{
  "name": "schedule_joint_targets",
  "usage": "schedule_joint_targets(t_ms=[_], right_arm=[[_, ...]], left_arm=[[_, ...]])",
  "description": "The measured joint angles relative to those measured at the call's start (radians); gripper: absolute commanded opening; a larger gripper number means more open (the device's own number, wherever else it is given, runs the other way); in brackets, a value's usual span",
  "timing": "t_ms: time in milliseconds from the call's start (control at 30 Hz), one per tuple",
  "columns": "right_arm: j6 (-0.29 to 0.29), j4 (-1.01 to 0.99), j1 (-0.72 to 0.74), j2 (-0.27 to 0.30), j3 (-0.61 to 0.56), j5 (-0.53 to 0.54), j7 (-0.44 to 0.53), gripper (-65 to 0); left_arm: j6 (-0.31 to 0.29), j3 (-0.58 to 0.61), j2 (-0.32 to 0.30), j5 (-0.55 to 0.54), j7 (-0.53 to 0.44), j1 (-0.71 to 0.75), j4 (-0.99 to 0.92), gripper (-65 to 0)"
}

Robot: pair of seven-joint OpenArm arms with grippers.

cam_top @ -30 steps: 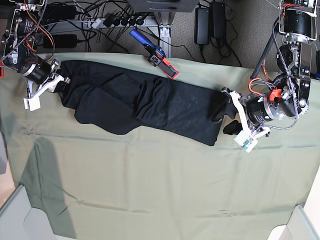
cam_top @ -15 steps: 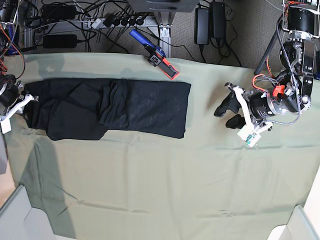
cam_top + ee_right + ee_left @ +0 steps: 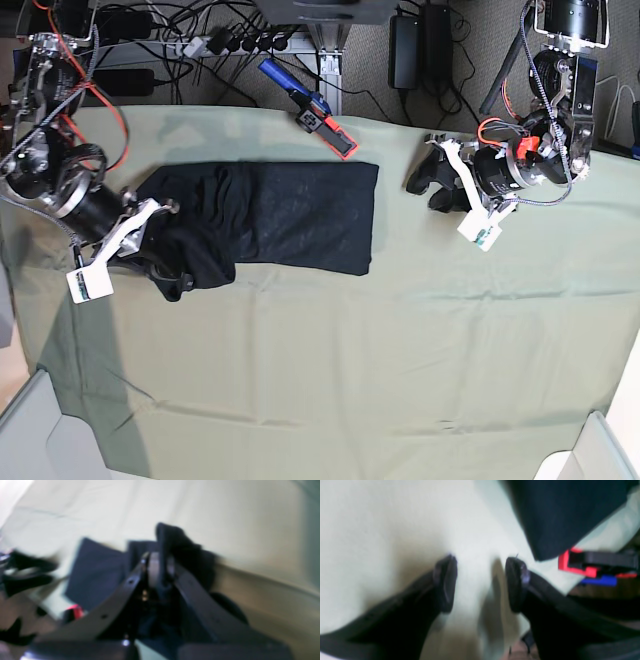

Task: Fold the T-shirt properly
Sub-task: 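Grasp the folded end with the right gripper and fold it over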

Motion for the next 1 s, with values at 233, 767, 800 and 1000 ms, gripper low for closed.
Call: schedule_joint_targets(t_ms=[233, 767, 800, 1000], right_arm=[[0.001, 0.025, -0.001, -0.124, -0.22, -0.09, 0.024, -65.0], [0.001, 0.011, 0.001, -0.165, -0.501, -0.345, 0.12, -34.9], [0.001, 0.005, 0.001, -0.166, -0.506, -0.345, 0.124, -34.0], [0.001, 0.0, 0.001, -0.179, -0.553, -0.348, 0.158, -34.0]], left_arm=[[-0.006, -0.002, 0.008, -0.028, -0.023, -0.004, -0.039, -30.1], [-0.006, -0.003, 0.014, -0.06, 0.003, -0.006, -0.043, -30.1], [-0.006, -0.003, 0.014, -0.062, 0.005, -0.006, -0.043, -30.1], [-0.006, -0.003, 0.014, -0.064, 0.005, -0.006, -0.043, -30.1]])
